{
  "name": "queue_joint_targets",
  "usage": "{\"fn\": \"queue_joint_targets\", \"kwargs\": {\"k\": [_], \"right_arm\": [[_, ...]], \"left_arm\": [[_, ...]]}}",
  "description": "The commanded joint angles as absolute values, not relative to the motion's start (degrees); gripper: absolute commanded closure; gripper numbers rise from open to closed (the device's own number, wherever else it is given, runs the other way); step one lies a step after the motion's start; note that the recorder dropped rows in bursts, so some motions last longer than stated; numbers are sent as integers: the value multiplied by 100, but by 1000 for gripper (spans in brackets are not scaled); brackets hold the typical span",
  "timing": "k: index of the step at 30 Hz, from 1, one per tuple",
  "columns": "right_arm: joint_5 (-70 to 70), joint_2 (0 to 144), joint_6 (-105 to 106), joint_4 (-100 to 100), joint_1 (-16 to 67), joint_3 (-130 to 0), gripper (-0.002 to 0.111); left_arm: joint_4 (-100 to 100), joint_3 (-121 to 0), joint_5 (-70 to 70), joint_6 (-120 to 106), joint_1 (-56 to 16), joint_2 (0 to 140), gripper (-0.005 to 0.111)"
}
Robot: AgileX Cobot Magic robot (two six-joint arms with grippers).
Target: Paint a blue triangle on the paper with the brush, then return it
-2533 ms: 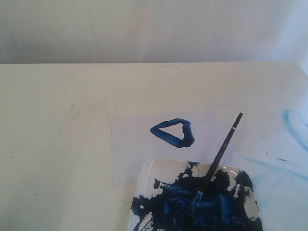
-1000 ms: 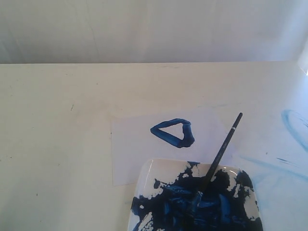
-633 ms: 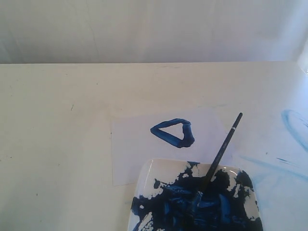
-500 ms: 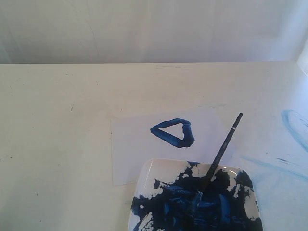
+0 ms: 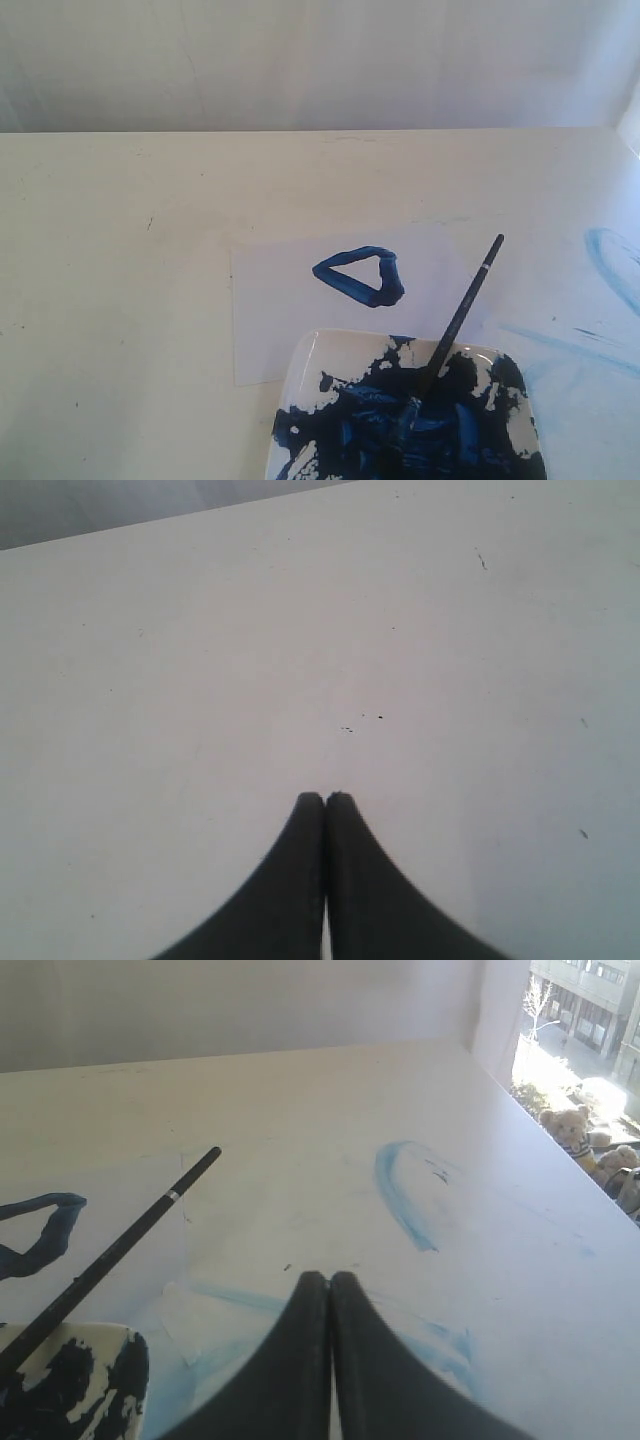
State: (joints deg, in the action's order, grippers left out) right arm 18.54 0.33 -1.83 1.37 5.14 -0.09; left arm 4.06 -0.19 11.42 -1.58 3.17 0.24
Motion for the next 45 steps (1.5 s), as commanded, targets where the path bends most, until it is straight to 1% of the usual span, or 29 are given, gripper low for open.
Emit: {"fn": "queue_joint_targets", "kwargs": {"k": [1,45], "right_arm": [[1799,0,-126,146,484,0,108],[1799,0,-126,146,484,0,108]], "left_arm": [[391,0,1110,-147,329,0,107],[115,0,1110,-147,329,0,107]]}}
